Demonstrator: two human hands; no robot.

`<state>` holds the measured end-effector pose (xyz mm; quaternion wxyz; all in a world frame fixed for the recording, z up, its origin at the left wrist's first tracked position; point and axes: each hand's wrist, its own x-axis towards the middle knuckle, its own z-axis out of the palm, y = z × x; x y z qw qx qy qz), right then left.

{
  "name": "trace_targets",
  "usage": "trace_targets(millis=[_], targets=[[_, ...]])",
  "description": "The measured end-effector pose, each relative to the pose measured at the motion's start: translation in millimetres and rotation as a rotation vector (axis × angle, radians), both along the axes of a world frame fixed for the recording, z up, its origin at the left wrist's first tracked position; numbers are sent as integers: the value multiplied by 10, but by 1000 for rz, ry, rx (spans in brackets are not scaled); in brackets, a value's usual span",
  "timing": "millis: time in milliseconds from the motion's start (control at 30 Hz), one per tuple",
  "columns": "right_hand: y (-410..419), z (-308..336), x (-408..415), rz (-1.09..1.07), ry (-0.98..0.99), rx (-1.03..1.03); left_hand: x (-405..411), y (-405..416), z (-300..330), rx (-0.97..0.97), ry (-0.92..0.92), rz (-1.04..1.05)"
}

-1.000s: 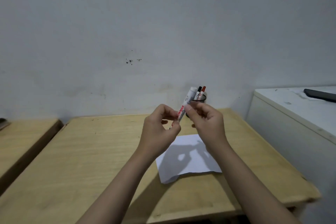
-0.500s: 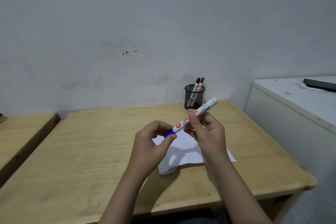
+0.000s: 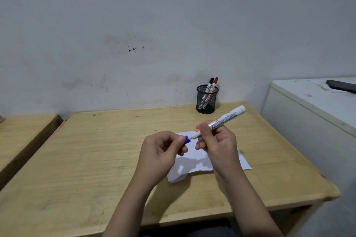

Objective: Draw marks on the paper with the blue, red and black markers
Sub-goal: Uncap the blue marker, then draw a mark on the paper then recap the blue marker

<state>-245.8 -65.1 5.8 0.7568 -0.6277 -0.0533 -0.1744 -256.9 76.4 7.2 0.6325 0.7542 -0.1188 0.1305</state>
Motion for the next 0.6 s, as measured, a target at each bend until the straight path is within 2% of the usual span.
trace_targets(millis=[133, 267, 433, 600], targets=[[-137, 103, 89, -37, -54, 125, 73, 120, -36, -109, 119, -71], [-214, 120, 188, -87, -17, 161, 433, 333, -142, -109, 172, 115], [-132, -36, 278, -144, 88, 71, 1086, 504, -358, 201, 224, 269], [-81, -41, 418, -153, 113, -16, 1508, 511, -506, 523, 260, 166]])
